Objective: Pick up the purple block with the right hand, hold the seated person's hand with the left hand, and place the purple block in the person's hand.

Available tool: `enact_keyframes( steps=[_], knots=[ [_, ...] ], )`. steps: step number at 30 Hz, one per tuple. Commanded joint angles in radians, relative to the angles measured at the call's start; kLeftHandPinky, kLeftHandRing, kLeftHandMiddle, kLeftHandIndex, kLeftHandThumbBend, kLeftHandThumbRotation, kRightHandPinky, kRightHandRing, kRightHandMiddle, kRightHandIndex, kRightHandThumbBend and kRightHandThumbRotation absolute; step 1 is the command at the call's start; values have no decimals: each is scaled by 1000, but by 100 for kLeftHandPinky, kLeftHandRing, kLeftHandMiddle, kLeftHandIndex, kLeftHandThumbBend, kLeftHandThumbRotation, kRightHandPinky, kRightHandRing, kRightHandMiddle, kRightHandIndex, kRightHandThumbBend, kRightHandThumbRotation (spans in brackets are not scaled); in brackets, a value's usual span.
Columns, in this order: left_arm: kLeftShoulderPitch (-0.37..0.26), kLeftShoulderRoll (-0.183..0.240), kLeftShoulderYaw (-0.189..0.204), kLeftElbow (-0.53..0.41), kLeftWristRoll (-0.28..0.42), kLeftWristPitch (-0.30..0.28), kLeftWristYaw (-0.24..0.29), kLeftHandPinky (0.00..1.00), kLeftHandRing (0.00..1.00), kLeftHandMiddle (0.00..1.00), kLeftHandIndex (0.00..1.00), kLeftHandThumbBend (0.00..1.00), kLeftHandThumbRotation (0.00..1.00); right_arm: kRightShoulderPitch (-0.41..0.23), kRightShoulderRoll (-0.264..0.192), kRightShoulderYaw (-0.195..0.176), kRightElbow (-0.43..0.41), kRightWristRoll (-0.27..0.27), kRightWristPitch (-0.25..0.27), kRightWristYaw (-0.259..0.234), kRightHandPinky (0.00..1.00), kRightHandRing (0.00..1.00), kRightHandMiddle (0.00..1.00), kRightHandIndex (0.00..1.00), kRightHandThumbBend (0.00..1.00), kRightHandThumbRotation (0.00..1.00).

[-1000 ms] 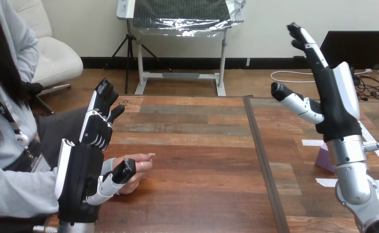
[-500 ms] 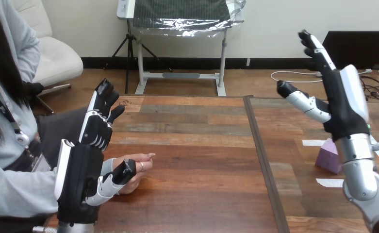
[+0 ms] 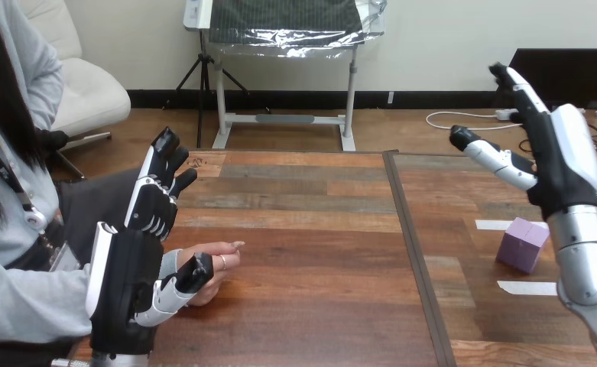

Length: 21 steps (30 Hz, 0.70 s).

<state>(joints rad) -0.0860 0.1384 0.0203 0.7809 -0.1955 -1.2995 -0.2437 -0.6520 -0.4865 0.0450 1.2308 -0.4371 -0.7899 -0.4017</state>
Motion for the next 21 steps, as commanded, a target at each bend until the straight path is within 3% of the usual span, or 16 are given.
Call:
enact_keyframes(
  steps=[1,21],
  knots=[
    [-36,-5,10,-42,-15,-16,-7,89,95,98,96,100,76,-114,-35,11,12,-3,20,-13,81,90,91,91,100,88],
    [-37,-7,4,-42,-47,-24,-29,90,96,98,96,100,75,-144,-67,58,62,-41,165,-19,77,89,89,89,99,83]
  ],
)
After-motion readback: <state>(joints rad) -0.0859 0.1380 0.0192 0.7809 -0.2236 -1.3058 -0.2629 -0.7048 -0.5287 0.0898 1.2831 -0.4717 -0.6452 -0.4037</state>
